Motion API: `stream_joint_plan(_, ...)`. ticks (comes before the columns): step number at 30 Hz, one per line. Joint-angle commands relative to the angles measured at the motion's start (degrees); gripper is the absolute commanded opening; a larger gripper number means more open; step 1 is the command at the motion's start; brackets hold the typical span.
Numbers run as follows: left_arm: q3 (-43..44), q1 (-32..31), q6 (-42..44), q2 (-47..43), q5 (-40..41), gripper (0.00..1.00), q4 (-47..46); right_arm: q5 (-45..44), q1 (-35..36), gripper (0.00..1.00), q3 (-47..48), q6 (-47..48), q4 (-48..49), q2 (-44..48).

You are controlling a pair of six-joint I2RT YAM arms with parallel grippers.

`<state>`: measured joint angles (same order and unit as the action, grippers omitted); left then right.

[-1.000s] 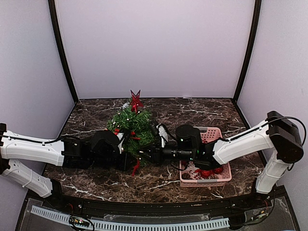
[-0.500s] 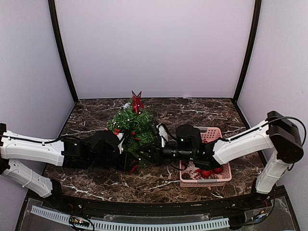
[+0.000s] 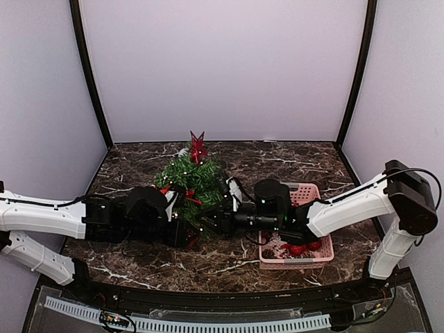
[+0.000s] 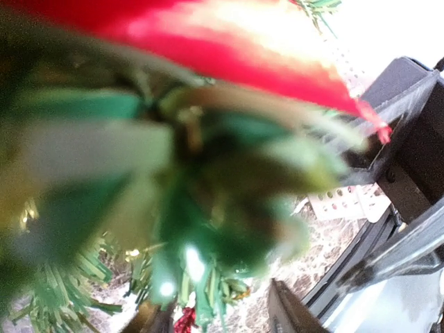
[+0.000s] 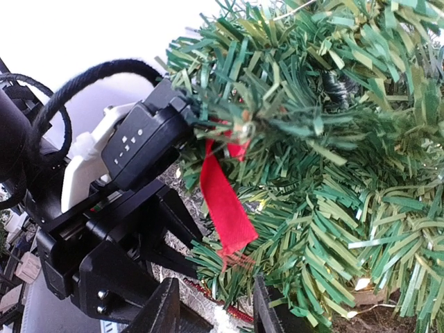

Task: Decorate the small christmas tree
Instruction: Hang the ornament deer on the branch, then reset both arms

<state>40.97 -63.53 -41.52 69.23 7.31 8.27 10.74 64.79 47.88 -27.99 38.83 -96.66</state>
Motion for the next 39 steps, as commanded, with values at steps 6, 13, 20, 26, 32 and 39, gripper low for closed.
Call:
stream_joint_plan(6, -0.7, 0.2, 1.7, -3.3, 0.9, 0.61, 3.8, 0.1, 0.5, 0.39, -0.8, -0.5, 3.4, 0.6)
stream_joint_plan(13, -0.8, 0.3, 2.9, -6.0, 1.7, 0.66, 5.3, -0.5, 0.5, 0.41, -1.9, -0.4, 3.4, 1.9)
stream_joint_plan(20, -1.0, 0.6, 3.9, -9.4, 1.9, 0.69, 8.8, -2.0, 0.5, 0.51, -3.3, -0.2, 2.2, 3.8)
stream_joint_plan(26, -0.8, 2.7, 4.1, -13.6, 0.7, 0.71, 14.0, -4.5, 0.5, 0.64, -5.6, -0.1, -0.4, 7.1)
stream_joint_plan(32, 1.1, 5.7, 5.1, -18.1, -1.1, 0.76, 19.2, -4.8, 0.5, 0.67, -8.6, -1.0, -4.0, 11.8)
stream_joint_plan(39, 9.5, 11.5, 9.3, -20.2, -3.5, 0.8, 27.8, -8.9, 0.2, 0.71, -9.2, -0.3, -14.3, 20.7)
